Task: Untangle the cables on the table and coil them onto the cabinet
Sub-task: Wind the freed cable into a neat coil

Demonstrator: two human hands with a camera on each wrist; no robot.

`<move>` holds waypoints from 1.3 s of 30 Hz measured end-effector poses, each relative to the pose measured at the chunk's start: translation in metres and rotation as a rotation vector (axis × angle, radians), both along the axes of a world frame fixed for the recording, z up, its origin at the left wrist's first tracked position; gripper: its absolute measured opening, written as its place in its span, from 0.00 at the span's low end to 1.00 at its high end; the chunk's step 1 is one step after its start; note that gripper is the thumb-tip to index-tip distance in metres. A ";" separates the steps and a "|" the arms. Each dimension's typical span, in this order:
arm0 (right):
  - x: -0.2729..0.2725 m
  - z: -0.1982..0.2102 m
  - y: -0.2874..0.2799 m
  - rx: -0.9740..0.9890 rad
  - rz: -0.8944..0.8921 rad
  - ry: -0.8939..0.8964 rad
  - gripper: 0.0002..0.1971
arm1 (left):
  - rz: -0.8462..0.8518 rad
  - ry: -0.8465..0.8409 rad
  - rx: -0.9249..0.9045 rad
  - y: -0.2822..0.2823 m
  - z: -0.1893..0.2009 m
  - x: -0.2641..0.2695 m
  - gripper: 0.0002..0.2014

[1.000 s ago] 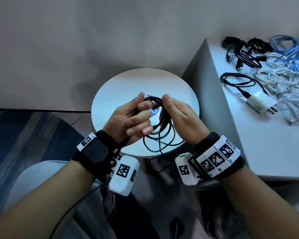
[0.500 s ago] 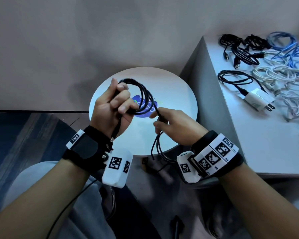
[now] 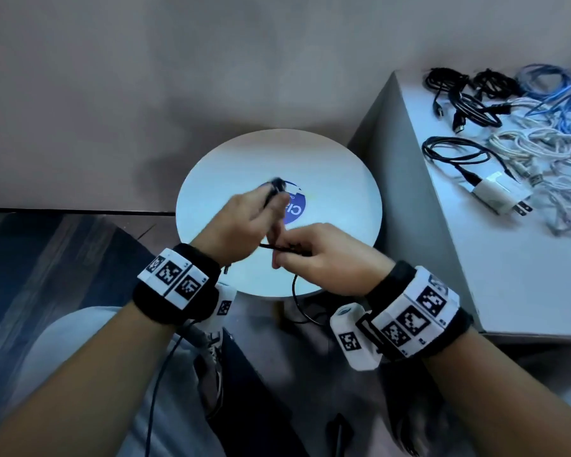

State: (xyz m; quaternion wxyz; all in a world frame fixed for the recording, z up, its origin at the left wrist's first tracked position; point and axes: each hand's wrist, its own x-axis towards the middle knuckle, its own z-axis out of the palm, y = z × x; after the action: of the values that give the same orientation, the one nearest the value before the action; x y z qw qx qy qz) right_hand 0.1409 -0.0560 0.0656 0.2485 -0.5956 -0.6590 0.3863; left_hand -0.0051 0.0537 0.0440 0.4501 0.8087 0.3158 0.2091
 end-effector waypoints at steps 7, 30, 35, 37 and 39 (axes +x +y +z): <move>0.043 0.007 0.009 0.370 -0.401 0.125 0.13 | -0.107 -0.274 -0.664 -0.013 0.019 0.007 0.23; 0.010 -0.013 0.013 0.367 -0.435 0.164 0.06 | 0.006 -0.508 -0.999 -0.017 0.023 0.008 0.18; 0.023 -0.022 0.013 0.291 -0.373 -0.008 0.03 | 0.034 -0.501 -0.993 -0.016 0.018 0.008 0.15; 0.023 -0.026 0.014 0.323 -0.372 -0.087 0.04 | 0.035 -0.477 -0.981 -0.018 0.017 0.012 0.14; 0.022 -0.030 0.015 0.326 -0.365 -0.163 0.07 | 0.045 -0.433 -0.971 -0.019 0.018 0.015 0.13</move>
State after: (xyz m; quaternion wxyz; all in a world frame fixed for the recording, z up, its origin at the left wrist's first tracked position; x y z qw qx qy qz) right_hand 0.1632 -0.0405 0.0353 0.3529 -0.6858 -0.6121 0.1744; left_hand 0.0095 0.0344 0.0619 0.8230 0.4386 0.2932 0.2106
